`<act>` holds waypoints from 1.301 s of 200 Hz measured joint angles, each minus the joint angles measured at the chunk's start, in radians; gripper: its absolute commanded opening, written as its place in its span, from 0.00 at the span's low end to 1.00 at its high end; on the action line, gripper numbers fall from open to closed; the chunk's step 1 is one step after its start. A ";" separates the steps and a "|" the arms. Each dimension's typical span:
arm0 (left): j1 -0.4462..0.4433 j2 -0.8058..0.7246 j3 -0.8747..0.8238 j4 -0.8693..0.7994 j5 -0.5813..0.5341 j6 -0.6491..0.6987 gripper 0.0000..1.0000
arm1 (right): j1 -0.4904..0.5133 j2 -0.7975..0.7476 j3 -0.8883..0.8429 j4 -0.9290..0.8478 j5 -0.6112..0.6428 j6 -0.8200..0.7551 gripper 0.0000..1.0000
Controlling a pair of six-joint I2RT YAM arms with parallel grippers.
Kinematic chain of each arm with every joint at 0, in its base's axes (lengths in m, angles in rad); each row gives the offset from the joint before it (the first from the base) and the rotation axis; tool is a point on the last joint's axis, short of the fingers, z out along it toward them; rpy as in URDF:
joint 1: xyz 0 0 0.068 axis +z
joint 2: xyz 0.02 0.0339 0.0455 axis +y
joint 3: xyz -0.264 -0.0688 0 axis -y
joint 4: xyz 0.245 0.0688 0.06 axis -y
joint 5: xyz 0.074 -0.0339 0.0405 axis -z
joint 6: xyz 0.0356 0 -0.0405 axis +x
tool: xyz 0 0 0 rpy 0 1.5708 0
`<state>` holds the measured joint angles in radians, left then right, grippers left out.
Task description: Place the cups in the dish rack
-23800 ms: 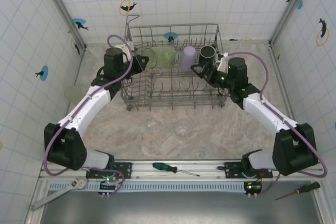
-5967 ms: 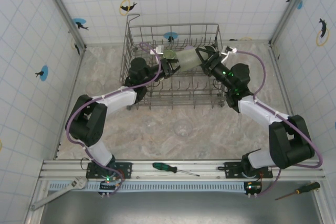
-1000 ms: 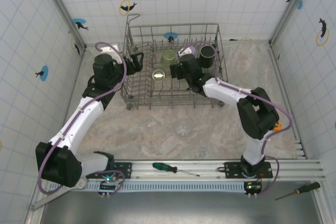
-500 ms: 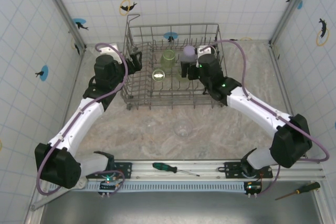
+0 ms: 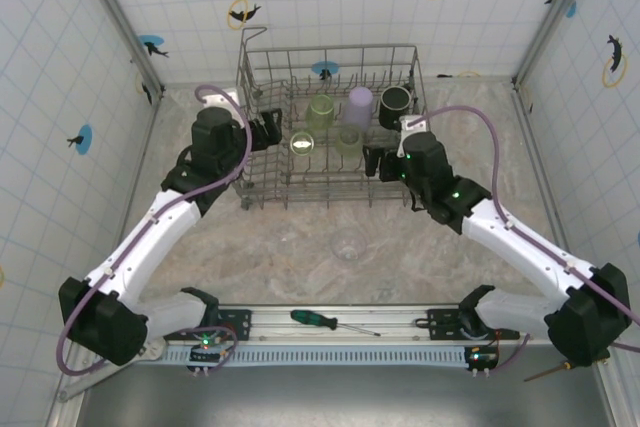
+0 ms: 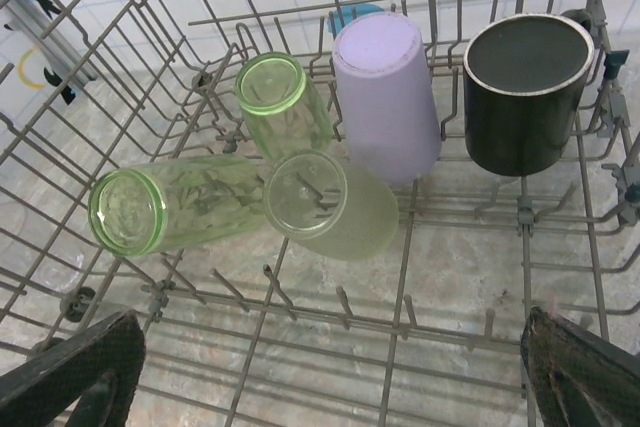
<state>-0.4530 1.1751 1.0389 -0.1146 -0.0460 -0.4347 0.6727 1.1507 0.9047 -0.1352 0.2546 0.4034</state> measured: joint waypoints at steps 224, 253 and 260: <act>-0.621 0.011 -0.020 -0.223 -0.240 -0.014 0.95 | 0.000 -0.264 -0.186 -0.114 0.019 0.113 1.00; -0.655 0.014 -0.071 -0.232 -0.238 -0.014 0.95 | 0.000 -0.264 -0.186 -0.121 0.029 0.115 1.00; -0.659 0.014 -0.087 -0.237 -0.233 -0.014 0.95 | 0.000 -0.263 -0.186 -0.124 0.033 0.114 1.00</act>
<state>-1.1118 1.1889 0.9516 -0.3519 -0.2787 -0.4492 0.6731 0.8879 0.7189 -0.2588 0.2874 0.5179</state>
